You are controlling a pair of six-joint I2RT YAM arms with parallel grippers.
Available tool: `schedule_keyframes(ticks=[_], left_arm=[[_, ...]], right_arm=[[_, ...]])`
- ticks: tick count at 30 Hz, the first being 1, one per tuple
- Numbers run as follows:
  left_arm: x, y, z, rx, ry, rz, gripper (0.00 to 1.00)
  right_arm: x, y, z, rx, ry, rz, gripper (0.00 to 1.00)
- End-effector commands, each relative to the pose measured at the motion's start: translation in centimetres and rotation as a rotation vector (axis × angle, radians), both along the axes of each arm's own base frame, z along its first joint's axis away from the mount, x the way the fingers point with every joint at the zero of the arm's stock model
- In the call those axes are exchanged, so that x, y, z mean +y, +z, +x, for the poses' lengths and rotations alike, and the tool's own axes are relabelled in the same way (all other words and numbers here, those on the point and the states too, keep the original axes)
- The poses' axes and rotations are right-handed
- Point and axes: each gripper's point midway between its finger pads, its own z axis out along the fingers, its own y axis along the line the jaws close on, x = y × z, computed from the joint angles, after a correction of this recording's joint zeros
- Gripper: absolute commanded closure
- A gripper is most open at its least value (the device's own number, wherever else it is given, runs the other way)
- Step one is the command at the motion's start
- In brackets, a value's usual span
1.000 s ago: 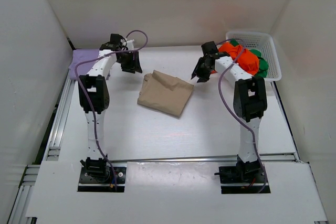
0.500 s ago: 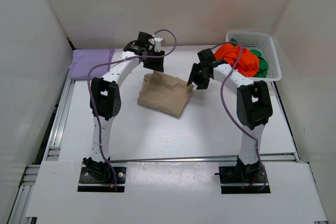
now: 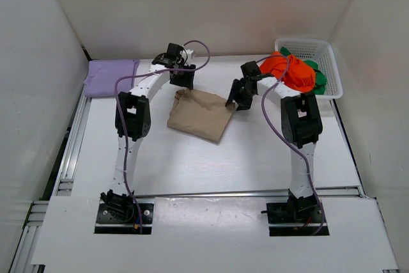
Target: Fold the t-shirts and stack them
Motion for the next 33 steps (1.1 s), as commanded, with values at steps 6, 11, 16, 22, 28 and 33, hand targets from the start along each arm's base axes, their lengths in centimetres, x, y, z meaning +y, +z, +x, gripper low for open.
schedule_keyframes(ticks=[6, 11, 16, 22, 28, 33], left_arm=[[-1.9, 2.8, -0.3, -0.039, -0.059, -0.073, 0.47], [-1.6, 2.7, -1.3, -0.002, -0.080, -0.114, 0.90], [0.6, 5.4, -1.1, -0.034, -0.052, -0.137, 0.90], [3.6, 11.2, -3.1, -0.126, 0.013, -0.101, 0.90], [4.8, 15.0, -6.1, -0.180, 0.027, -0.098, 0.90], [5.8, 14.8, -8.2, -0.119, 0.045, -0.062, 0.90]], right_arm=[[1.6, 1.7, 1.8, -0.068, 0.039, 0.063, 0.50], [1.8, 1.8, 1.7, -0.064, 0.045, 0.074, 0.76], [2.0, 3.2, 1.4, -0.091, 0.077, 0.089, 0.90], [3.8, 6.4, 0.2, -0.172, 0.214, 0.153, 0.97], [5.7, 9.0, 0.1, -0.240, 0.284, 0.207, 1.00], [7.0, 10.8, 0.5, -0.285, 0.318, 0.253, 1.00]])
